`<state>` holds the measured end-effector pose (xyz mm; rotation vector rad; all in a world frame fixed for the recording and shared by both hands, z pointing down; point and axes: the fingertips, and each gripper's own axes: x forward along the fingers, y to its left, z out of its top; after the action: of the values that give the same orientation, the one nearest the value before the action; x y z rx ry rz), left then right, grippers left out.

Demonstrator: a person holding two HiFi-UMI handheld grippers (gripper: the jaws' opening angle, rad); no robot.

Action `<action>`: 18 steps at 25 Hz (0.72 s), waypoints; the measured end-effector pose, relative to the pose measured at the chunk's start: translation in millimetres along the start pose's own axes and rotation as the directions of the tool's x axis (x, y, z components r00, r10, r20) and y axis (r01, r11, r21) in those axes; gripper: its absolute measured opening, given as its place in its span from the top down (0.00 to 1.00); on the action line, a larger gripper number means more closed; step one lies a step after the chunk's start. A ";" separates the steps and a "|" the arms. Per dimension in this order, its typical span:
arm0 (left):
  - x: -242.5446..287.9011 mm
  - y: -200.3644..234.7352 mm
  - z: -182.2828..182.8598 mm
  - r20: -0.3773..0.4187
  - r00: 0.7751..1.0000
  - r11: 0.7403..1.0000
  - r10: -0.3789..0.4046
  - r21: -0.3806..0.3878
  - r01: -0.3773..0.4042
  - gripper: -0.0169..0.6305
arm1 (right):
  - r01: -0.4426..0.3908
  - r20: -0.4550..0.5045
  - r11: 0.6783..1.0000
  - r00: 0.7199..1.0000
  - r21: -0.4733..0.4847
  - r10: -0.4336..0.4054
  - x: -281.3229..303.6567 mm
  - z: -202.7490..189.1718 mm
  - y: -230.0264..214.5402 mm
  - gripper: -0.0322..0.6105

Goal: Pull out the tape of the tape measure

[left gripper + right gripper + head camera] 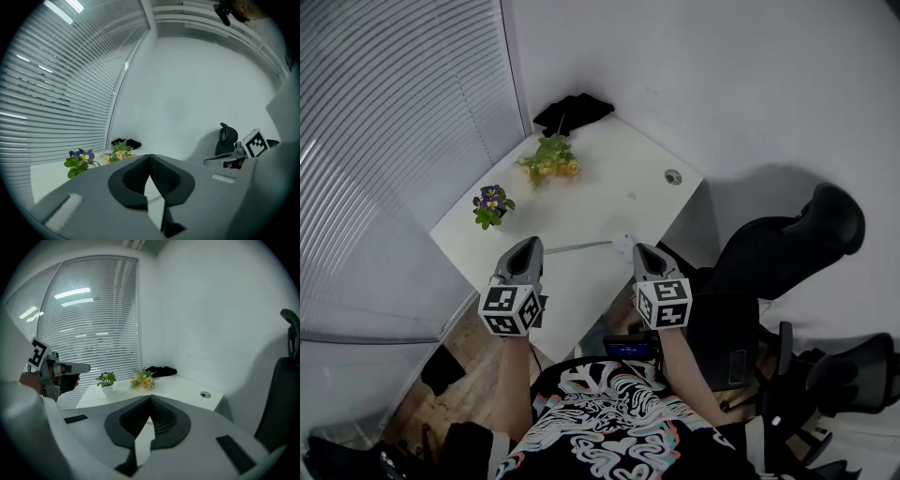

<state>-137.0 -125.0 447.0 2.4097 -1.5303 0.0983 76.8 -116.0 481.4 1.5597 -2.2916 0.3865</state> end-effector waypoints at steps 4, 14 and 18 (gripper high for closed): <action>2.4 -1.6 0.0 -0.001 1.000 1.000 -0.006 -0.006 0.006 0.97 | -0.006 -0.003 1.000 1.000 -0.016 0.006 0.7 1.1 0.2 0.95; 3.9 1.9 -3.1 -0.006 1.000 1.000 -0.003 -0.016 0.003 0.97 | -0.004 -0.014 1.000 1.000 -0.011 0.004 2.8 -1.9 -4.5 0.95; 4.4 1.8 -4.8 -0.008 1.000 1.000 -0.003 -0.018 0.003 0.97 | -0.002 -0.017 1.000 1.000 -0.007 0.002 1.7 -4.2 -6.5 0.95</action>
<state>-136.3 -128.3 452.8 2.3942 -1.5174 0.0931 82.9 -118.1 486.1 1.5454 -2.2794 0.3900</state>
